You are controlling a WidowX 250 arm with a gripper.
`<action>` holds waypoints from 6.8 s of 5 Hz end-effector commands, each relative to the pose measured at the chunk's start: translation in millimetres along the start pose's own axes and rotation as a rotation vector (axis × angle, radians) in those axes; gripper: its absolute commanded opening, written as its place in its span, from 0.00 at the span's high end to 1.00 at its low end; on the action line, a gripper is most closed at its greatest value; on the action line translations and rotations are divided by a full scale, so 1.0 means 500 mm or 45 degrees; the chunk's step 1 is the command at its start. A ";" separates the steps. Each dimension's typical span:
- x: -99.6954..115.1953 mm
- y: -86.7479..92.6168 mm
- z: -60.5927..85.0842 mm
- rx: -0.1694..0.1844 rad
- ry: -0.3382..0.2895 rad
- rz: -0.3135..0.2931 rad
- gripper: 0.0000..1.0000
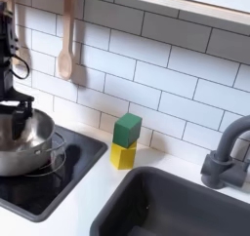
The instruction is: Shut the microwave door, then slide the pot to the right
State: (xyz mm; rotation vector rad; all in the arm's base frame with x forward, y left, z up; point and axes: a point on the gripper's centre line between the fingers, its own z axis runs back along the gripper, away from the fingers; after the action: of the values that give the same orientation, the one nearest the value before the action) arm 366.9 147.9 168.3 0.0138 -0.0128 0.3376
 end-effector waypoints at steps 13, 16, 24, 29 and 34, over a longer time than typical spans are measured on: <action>0.035 0.077 0.001 0.066 0.017 0.197 0.00; 0.027 0.045 -0.036 0.066 0.069 0.064 0.00; 0.040 -0.003 0.064 0.018 -0.055 -0.024 0.00; 0.041 0.012 0.114 0.060 -0.078 0.034 0.00; 0.029 0.017 0.062 0.067 -0.004 0.048 0.00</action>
State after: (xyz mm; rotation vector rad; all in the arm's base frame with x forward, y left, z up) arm 377.4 159.4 198.4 0.0714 -0.0017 0.3721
